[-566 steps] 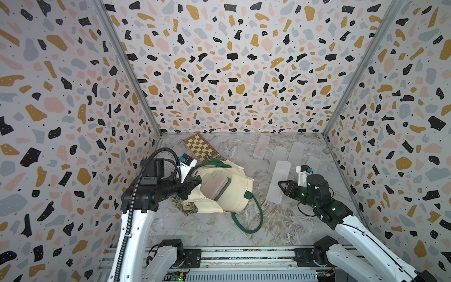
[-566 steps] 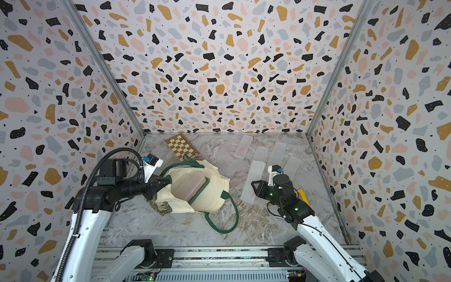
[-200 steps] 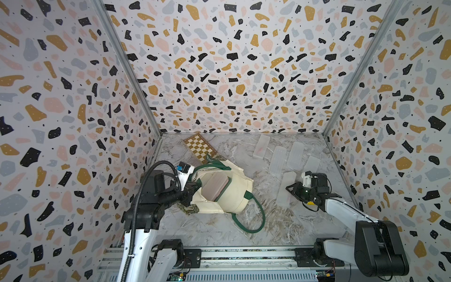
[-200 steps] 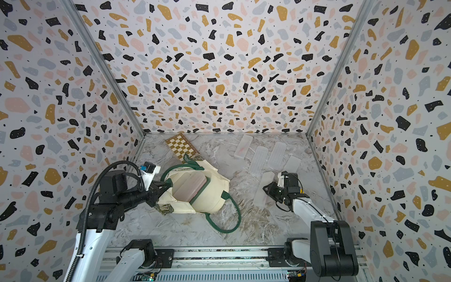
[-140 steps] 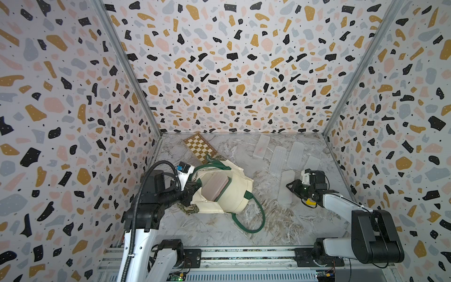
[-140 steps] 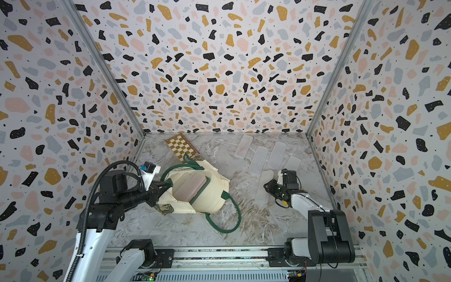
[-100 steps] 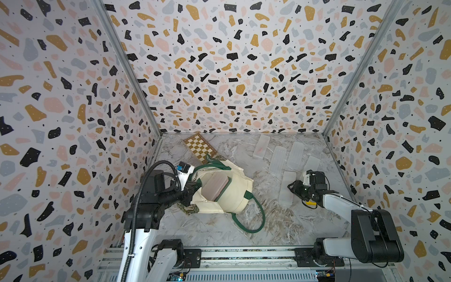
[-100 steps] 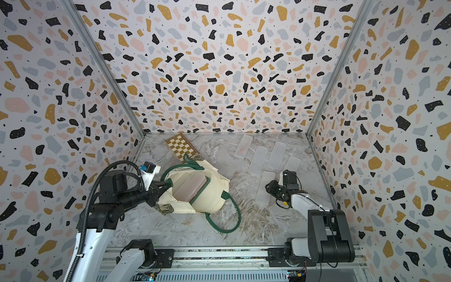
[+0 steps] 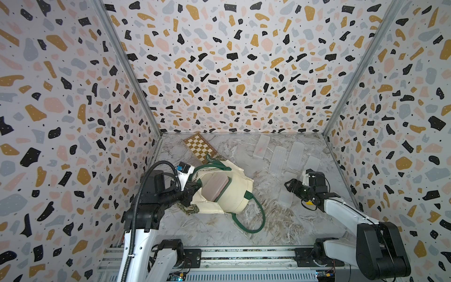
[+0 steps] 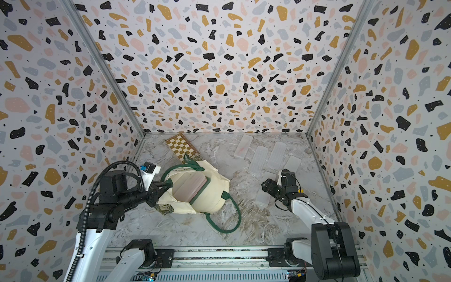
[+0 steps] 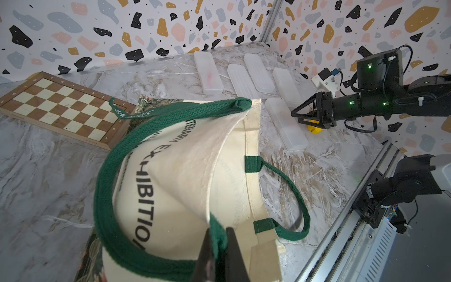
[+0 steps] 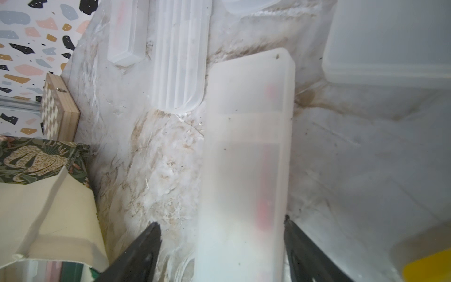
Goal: Take out the pencil case from the canvas bag
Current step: Place the pencil case at the center of the board.
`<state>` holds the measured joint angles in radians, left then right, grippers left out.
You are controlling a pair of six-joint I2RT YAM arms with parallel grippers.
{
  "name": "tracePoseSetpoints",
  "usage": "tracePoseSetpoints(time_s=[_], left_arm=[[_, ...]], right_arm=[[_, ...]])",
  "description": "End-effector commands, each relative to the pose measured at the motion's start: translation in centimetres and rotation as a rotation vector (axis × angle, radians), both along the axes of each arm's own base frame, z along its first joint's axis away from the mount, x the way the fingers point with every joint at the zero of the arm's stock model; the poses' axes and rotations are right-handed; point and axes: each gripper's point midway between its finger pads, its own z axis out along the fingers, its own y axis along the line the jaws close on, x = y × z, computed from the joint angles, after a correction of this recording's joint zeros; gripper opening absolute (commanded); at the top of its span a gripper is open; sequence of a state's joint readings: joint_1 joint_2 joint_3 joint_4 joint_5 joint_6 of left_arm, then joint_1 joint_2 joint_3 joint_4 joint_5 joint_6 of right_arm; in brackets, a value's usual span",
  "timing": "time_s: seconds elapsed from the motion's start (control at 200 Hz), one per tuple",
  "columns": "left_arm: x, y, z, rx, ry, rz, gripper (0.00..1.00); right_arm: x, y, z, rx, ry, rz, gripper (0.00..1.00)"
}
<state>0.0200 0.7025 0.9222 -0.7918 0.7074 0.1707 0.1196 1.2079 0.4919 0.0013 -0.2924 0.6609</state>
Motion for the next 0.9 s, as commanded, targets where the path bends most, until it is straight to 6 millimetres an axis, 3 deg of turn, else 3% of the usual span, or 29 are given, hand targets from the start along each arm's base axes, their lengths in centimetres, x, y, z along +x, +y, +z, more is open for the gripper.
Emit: tracePoseSetpoints(time_s=[0.0, 0.31, 0.355, 0.701, 0.896], left_arm=[[-0.1, -0.8, 2.8, -0.038, -0.099, -0.052, 0.00], [0.5, -0.7, 3.7, -0.001, -0.098, -0.078, 0.00], [0.5, -0.7, 4.0, 0.011, -0.102, -0.084, 0.00], [1.0, -0.3, 5.7, 0.090, -0.130, -0.110, 0.00], [1.4, -0.1, 6.6, 0.116, -0.145, -0.113, 0.00]], right_arm=[[-0.8, 0.4, 0.5, -0.017, 0.008, 0.002, 0.85], [-2.1, 3.1, 4.6, -0.036, -0.107, 0.066, 0.95], [-2.4, 3.7, 5.3, -0.029, -0.134, 0.091, 1.00], [-4.5, 7.4, 9.1, 0.004, -0.273, 0.209, 1.00], [-5.8, 11.1, 11.9, 0.031, -0.385, 0.296, 1.00]])
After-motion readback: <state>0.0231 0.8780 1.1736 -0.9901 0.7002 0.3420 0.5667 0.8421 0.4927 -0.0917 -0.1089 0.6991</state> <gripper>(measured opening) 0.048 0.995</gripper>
